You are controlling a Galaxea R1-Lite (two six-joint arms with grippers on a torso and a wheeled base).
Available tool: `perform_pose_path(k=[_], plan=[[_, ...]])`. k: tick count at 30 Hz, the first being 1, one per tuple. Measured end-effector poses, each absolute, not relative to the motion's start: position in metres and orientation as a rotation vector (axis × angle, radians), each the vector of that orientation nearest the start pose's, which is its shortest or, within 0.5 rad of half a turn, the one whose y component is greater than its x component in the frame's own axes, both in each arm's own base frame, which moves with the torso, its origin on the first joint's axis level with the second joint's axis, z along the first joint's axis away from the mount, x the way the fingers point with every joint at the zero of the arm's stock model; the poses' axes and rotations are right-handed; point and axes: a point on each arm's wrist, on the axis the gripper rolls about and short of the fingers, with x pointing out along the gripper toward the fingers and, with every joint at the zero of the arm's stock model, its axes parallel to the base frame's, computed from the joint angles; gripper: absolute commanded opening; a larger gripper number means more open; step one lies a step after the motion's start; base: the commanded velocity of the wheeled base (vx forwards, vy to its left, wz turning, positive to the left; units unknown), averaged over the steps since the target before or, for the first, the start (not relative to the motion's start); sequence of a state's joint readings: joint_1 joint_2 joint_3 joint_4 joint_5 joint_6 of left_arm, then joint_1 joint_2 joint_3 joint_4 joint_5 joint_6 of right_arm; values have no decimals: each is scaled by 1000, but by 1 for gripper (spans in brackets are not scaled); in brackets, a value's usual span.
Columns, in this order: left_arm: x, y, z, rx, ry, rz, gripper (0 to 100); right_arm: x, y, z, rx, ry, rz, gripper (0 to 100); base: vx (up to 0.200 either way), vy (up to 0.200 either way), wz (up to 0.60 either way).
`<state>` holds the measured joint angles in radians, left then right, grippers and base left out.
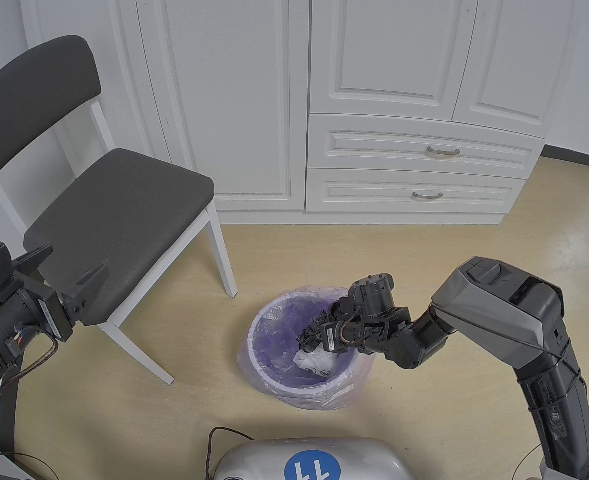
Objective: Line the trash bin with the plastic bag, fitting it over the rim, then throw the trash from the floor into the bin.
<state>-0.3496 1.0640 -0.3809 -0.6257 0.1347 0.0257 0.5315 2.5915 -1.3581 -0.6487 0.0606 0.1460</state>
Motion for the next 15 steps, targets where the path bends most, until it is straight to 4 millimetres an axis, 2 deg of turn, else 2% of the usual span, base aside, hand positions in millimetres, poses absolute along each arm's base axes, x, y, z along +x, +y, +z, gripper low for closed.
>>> perform_pose_path(k=[7,11,15], plan=[[132,-45,204,39,54,-216,100,411,245,-26,50,441,555,0,0,0,0],[132,-45,205,38,53,-216,100,411,247,-32,63,391,561,0,0,0,0],[132,-45,205,38,53,-216,100,408,248,-44,53,418,561,0,0,0,0]])
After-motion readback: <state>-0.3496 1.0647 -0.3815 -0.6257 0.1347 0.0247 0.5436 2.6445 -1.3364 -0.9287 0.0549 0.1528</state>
